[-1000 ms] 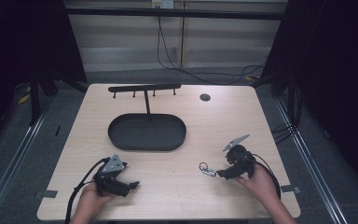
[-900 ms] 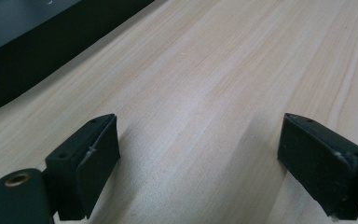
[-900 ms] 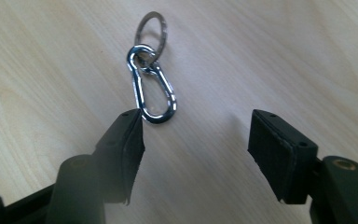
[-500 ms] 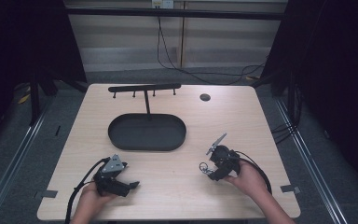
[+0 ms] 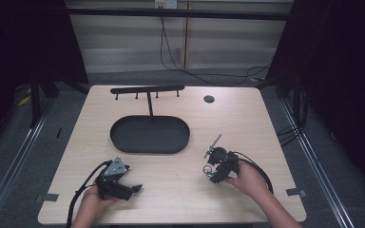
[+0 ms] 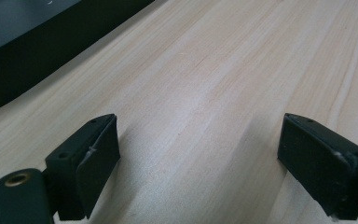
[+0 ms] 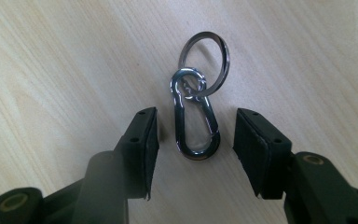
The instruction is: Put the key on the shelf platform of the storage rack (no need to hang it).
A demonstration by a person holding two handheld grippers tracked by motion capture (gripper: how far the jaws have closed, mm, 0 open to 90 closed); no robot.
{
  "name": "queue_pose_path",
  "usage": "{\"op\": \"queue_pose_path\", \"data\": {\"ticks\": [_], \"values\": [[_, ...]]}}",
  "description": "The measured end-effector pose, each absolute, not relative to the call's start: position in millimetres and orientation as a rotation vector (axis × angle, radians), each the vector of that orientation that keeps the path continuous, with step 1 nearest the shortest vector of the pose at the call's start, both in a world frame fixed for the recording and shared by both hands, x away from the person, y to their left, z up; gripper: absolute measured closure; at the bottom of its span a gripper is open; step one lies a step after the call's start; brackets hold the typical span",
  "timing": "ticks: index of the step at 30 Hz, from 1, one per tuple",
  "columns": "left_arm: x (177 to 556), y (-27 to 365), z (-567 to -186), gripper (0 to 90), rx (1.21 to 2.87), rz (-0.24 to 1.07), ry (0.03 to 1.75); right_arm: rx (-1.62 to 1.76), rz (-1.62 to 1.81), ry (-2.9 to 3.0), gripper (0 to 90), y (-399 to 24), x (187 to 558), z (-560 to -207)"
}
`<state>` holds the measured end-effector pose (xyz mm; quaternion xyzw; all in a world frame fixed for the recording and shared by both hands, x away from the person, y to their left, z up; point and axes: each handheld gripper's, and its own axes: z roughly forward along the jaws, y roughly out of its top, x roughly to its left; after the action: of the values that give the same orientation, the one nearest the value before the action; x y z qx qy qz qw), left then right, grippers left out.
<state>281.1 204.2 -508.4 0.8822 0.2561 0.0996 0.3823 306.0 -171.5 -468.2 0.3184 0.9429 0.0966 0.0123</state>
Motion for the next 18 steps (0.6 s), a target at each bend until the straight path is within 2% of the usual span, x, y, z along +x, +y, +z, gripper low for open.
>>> {"op": "queue_pose_path", "data": {"ticks": [5,9,11,18], "values": [[281.1,204.2,-508.4,12.3,2.250,0.254,0.653,0.991,0.266,2.945,52.2,-168.3,307.2,-468.2],[281.1,204.2,-508.4,12.3,2.250,0.254,0.653,0.973,0.253,2.946,59.8,-165.8,306.6,-467.6],[281.1,204.2,-508.4,12.3,2.250,0.254,0.653,0.972,0.254,2.952,67.4,-164.4,306.8,-467.0],[281.1,204.2,-508.4,12.3,2.250,0.254,0.653,0.977,0.211,2.957,68.1,-159.6,308.3,-466.6]]}}
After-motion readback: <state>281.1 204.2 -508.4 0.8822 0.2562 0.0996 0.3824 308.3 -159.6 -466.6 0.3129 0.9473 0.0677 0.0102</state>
